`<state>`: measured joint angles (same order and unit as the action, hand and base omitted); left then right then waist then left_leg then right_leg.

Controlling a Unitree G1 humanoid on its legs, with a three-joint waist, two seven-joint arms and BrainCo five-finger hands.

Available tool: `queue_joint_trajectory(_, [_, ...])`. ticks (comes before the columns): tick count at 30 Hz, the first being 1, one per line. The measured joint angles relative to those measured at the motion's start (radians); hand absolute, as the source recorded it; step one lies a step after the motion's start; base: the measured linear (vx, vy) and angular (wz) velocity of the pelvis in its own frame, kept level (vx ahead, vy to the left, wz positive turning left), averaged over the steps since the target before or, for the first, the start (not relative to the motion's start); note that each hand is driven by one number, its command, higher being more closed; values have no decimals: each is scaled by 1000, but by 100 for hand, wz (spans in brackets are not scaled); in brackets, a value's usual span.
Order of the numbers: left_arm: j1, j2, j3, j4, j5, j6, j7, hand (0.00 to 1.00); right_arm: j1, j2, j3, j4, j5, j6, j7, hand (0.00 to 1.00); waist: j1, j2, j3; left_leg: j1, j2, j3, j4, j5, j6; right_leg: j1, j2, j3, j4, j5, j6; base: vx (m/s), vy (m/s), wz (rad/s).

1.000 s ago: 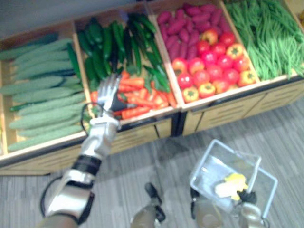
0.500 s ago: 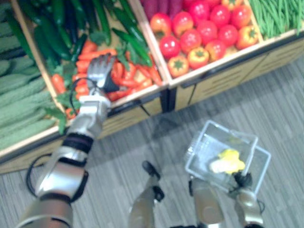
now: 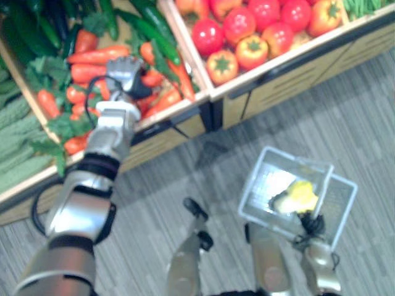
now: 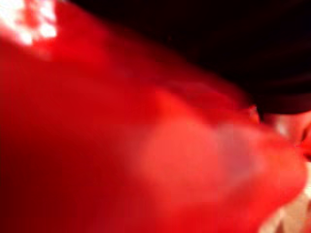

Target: Pick vegetable in the basket

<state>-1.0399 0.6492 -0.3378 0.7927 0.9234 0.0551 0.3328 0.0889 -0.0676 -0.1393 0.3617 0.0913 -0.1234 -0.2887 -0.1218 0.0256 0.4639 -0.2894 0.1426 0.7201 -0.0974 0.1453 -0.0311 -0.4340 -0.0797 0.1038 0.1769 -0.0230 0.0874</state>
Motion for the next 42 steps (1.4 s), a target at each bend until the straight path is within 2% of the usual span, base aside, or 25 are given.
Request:
queue_joint_trajectory(3, [-11, 0, -1, 1, 43, -2, -17, 100, 34, 0, 1, -30, 5, -13, 12, 100, 17, 1, 0, 6, 4, 18, 0, 1, 1, 4, 2, -4, 1, 0, 0, 100, 6, -2])
queue_joint_trajectory(9, [11, 5, -10, 18, 92, -3, -34, 100, 66, -12, 39, -56, 7, -15, 20, 100, 19, 4, 2, 69, 13, 21, 1, -2, -3, 80, 3, -42, 7, -5, -5, 103, -7, 11])
queue_joint_trajectory(12, [40, 31, -10, 7, 121, -5, -34, 100, 71, -13, 51, -69, 7, -15, 37, 100, 19, 4, 1, 97, 15, 14, 1, -3, -3, 108, 3, -61, 23, -16, -10, 79, -26, 14])
queue_joint_trajectory(15, [63, 91, -6, 5, 121, -3, -31, 100, 74, -15, 51, -69, 7, -16, 47, 100, 21, 6, 0, 117, 13, 4, 1, -2, -2, 129, -1, -82, 38, -38, -16, 73, -53, 16])
queue_joint_trajectory(19, [84, 156, 3, -25, 122, 0, -16, 100, 74, -31, 50, -25, 8, -21, 57, 100, 15, 12, -4, 158, 11, -25, 1, 0, 0, 186, -3, -108, 38, -51, -19, 46, -47, 17])
queue_joint_trajectory(21, [85, 193, 12, -84, 122, 3, 17, 100, 72, -33, 40, 8, 8, -22, 59, 100, 9, 12, -5, 176, 7, -52, 1, 2, 3, 215, -6, -126, 37, -56, -19, 41, -48, 23])
queue_joint_trajectory(23, [94, 207, 15, -128, 122, 20, 32, 100, 71, -33, 31, 25, 8, -22, 59, 100, 4, 15, -21, 173, 2, -67, 1, 5, 7, 218, -10, -133, 36, -60, -17, 22, -23, 22])
queue_joint_trajectory(25, [133, 208, 21, -169, 122, 23, 50, 100, 66, -33, 26, 67, 8, -21, 59, 100, -13, 18, -55, 176, -8, -82, 0, 6, 10, 234, -17, -146, 28, -62, -14, 50, 0, 19])
queue_joint_trajectory(31, [231, 130, 18, -249, 122, 23, 57, 100, 77, -7, -20, 135, 6, -5, 58, 100, -28, 16, -144, 232, -15, -103, 0, 5, 9, 311, -20, -149, -7, -62, -14, 38, -2, 4])
queue_joint_trajectory(33, [261, 79, -3, -281, 121, 29, 58, 100, 92, -1, -24, 136, 6, 7, 57, 100, -37, 16, -170, 241, -17, -106, 0, 4, 7, 321, -22, -150, -8, -63, -13, -3, 4, 2])
queue_joint_trajectory(36, [347, -52, -30, -392, 117, 24, 58, 100, 116, 15, -55, 124, 6, 26, 52, 100, -60, 14, -203, 261, -23, -102, 0, -1, 2, 322, -29, -142, 4, -67, -7, -11, 13, -12])
queue_joint_trajectory(38, [409, -120, -51, -448, 103, 12, 57, 100, 107, 12, -60, 111, 6, 33, 46, 100, -57, 13, -204, 291, -22, -58, 0, -14, -2, 314, -63, -199, 31, -110, -42, -34, 34, -65])
queue_joint_trajectory(39, [463, -158, -51, -495, 99, 5, 57, 100, 92, 3, -61, 106, 6, 38, 35, 100, -53, 15, -206, 311, -28, -5, 1, -28, 2, 308, -137, -381, 75, -114, -132, -23, 118, -119])
queue_joint_trajectory(40, [520, -185, -49, -548, 82, -14, 57, 100, 70, -7, -54, 82, 3, 49, 27, 100, -46, 20, -210, 330, -15, 59, 1, -41, 33, 303, -232, -599, 145, -125, -239, -21, 132, -137])
queue_joint_trajectory(41, [551, -199, -45, -582, 64, -23, 57, 100, 68, -10, -47, 73, -1, 50, 25, 100, -37, 15, -213, 338, -12, 93, 1, -46, 37, 307, -285, -701, 184, -128, -251, -34, 113, -167])
queue_joint_trajectory(42, [622, -234, -19, -650, 38, -34, 57, 100, 63, -8, -18, 69, -9, 53, 26, 100, -15, -6, -224, 361, -9, 169, 3, -53, 30, 309, -357, -834, 233, -122, -241, -13, 30, -149])
